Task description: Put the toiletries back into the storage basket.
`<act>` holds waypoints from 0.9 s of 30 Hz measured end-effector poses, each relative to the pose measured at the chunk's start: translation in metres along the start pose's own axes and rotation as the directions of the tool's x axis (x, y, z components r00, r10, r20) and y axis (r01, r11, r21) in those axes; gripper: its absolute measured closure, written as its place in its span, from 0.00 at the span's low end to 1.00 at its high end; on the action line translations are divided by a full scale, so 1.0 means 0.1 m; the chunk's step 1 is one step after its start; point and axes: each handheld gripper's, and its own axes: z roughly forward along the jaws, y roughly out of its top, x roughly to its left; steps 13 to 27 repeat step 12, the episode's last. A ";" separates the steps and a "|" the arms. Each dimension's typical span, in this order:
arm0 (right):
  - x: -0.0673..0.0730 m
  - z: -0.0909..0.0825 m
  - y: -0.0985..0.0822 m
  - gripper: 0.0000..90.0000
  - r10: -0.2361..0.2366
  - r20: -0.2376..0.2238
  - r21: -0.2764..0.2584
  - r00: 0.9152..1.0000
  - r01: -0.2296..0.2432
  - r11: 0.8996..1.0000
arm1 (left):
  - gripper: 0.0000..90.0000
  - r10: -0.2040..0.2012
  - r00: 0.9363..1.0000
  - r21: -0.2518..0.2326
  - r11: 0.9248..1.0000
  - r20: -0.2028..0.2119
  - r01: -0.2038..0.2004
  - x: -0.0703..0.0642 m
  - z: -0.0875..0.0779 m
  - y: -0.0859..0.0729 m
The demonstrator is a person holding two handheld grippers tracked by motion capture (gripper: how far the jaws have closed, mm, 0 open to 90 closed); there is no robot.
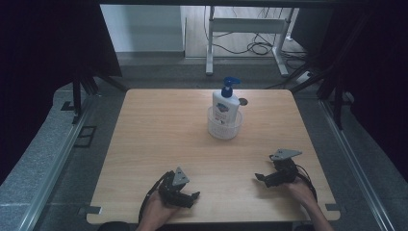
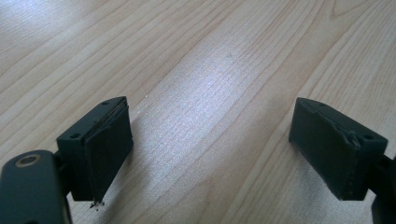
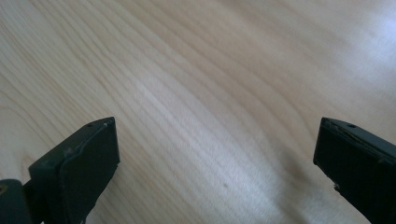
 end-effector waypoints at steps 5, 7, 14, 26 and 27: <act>0.00 0.03 -0.06 0.00 0.009 -0.005 0.021 1.000 -0.008 1.000 | 0.14 0.000 1.000 0.000 1.000 -0.001 0.000 0.00 0.00 0.00; 0.01 0.03 -0.06 0.00 0.008 -0.002 0.022 1.000 -0.008 1.000 | 0.14 0.000 1.000 0.000 1.000 0.000 0.000 0.00 0.00 0.00; 0.02 0.02 -0.07 0.00 0.018 0.008 0.023 1.000 -0.018 1.000 | 0.14 0.000 1.000 0.001 1.000 0.000 0.000 0.00 0.00 0.00; 0.02 0.02 -0.07 0.00 0.018 0.008 0.023 1.000 -0.018 1.000 | 0.14 0.000 1.000 0.001 1.000 0.000 0.000 0.00 0.00 0.00; 0.02 0.02 -0.07 0.00 0.018 0.008 0.023 1.000 -0.018 1.000 | 0.14 0.000 1.000 0.001 1.000 0.000 0.000 0.00 0.00 0.00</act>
